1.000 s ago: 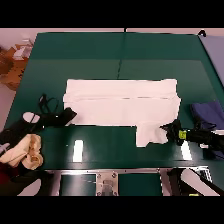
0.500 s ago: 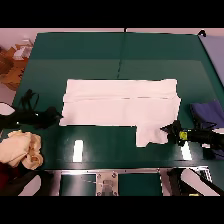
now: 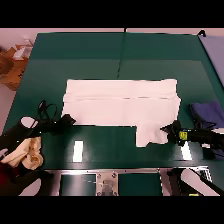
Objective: Fold the shirts.
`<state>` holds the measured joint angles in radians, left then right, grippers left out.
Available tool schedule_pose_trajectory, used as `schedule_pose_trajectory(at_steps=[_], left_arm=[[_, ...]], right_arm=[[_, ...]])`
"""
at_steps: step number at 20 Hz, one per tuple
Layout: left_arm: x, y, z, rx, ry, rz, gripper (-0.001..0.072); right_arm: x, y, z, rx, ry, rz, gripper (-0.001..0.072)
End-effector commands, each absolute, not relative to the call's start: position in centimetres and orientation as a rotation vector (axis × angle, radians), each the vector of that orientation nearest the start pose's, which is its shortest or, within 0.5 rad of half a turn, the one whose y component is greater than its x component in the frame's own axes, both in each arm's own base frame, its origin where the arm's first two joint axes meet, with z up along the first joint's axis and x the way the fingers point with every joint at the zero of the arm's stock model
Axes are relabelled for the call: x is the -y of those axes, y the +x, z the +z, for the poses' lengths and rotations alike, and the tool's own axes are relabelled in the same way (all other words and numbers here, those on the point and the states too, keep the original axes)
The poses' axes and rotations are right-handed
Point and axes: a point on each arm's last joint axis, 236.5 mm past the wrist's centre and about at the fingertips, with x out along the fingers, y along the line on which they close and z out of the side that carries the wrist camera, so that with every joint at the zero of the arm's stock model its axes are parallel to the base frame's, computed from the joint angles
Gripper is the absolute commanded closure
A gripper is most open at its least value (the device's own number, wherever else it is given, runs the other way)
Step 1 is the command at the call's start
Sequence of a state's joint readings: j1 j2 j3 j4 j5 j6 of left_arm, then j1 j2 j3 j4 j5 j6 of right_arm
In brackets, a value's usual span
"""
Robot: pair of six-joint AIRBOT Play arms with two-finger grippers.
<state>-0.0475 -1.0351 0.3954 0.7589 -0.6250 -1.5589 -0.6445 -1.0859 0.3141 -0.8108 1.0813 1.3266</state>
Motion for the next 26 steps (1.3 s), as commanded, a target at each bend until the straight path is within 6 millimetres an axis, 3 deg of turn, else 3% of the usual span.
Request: schedule_pose_trajectory(at_steps=[1, 4, 5, 6, 7, 11, 14, 15, 16, 17, 20, 24, 26], left_arm=[[11.2, 29.6, -11.8, -1.183, -0.893, 0.047, 0.0235], [10.4, 31.4, -11.2, -1.119, -0.870, 0.055, 0.0237], [10.3, 32.0, -10.8, -1.100, -0.866, 0.050, 0.0339], [10.4, 32.5, -10.3, -1.088, -0.834, 0.022, 0.0640], [10.8, 32.8, -9.8, -1.089, -0.811, -0.010, 0.0685], [11.6, 32.8, -9.0, -1.114, -0.761, -0.074, 0.0685], [12.1, 32.2, -9.0, -1.142, -0.739, -0.107, 0.0685], [12.2, 32.1, -9.0, -1.148, -0.740, -0.111, 0.0685], [12.3, 31.9, -9.0, -1.154, -0.741, -0.115, 0.0685], [12.4, 31.8, -9.0, -1.163, -0.734, -0.123, 0.0685], [12.4, 30.7, -8.2, -1.245, -0.622, -0.199, 0.0686], [8.3, 28.6, -6.5, -1.423, -0.444, -0.184, 0.0686], [7.3, 28.2, -5.9, -1.459, -0.376, -0.184, 0.0686]], right_arm=[[-1.5, 20.6, -12.5, -1.393, 1.135, -0.134, 0.0289], [-1.7, 20.5, -12.4, -1.399, 1.138, -0.129, 0.0288], [-1.8, 20.5, -12.4, -1.403, 1.140, -0.125, 0.0288], [-2.0, 20.3, -12.3, -1.413, 1.146, -0.116, 0.0288], [-2.3, 20.1, -12.1, -1.426, 1.156, -0.107, 0.0289], [-3.9, 18.8, -10.2, -1.527, 1.211, -0.042, 0.0296], [-4.5, 18.3, -9.3, -1.568, 1.217, 0.001, 0.0370], [-4.7, 18.1, -9.3, -1.575, 1.218, 0.007, 0.0450], [-4.5, 18.2, -9.4, -1.566, 1.202, 0.014, 0.0609], [-4.3, 18.4, -9.5, -1.552, 1.190, 0.013, 0.0695], [-4.0, 19.0, -8.8, -1.525, 1.165, 0.024, 0.0696], [-1.6, 18.0, -7.3, -1.528, 1.046, -0.096, 0.0696], [-0.3, 18.5, -5.4, -1.487, 0.989, -0.131, 0.0696]])
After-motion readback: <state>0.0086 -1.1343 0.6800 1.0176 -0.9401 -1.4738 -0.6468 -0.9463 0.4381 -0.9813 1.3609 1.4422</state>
